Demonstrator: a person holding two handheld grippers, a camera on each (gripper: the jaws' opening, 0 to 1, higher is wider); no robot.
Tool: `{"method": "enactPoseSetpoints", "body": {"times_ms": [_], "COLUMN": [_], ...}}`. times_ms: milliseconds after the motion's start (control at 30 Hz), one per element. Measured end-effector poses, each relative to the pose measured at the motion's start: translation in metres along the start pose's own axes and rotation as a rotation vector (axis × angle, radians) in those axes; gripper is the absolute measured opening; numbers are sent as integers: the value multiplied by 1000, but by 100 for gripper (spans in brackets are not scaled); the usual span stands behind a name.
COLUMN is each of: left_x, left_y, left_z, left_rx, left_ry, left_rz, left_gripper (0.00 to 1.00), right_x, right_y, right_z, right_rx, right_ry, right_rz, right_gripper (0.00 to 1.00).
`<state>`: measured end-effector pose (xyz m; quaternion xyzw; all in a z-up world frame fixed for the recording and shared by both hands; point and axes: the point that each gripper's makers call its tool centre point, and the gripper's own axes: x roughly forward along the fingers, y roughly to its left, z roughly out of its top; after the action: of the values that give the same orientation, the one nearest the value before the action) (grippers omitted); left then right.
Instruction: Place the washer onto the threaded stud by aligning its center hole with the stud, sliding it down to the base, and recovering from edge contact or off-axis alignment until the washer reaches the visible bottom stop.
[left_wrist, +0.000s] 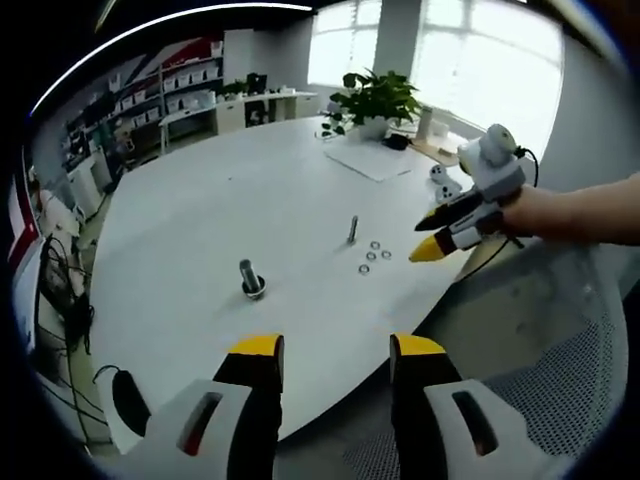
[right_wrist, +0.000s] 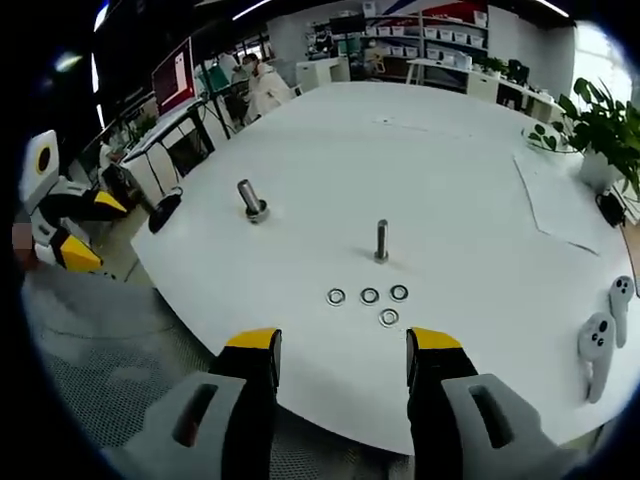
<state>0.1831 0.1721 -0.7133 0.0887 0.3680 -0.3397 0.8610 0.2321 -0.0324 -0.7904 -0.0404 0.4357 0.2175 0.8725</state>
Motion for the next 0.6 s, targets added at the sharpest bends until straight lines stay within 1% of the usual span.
{"method": "enactPoseSetpoints", "body": {"times_ms": [100,267,367,400,433,600], "left_x": [2,7,13,16,17,19], "left_y": [0,5,7,7,6,8], "left_z": [4,13,12,10,9,9], "left_rx": [-12,-19,-6,-6,-9,-11], "left_ry": [-15,-35,-37,-29,-23,-30], "left_rz": [-13,-12,-4,-8,-12,-16], "left_gripper": [41,41,40,40,40,40], "right_x": [1,0,0,-1,-1,-1], "right_y": [0,-2,-5,-6,-6,-10], "right_z": [-1,-1,-2,-3,-3,-5], "right_rx": [-6,-6,-1,1,3,6], "right_ry": [5,4,8,8,8,13], "right_rz": [-2,-9,-17,-20,-21,-31], "right_gripper": [53,53,53,53,53,53]}}
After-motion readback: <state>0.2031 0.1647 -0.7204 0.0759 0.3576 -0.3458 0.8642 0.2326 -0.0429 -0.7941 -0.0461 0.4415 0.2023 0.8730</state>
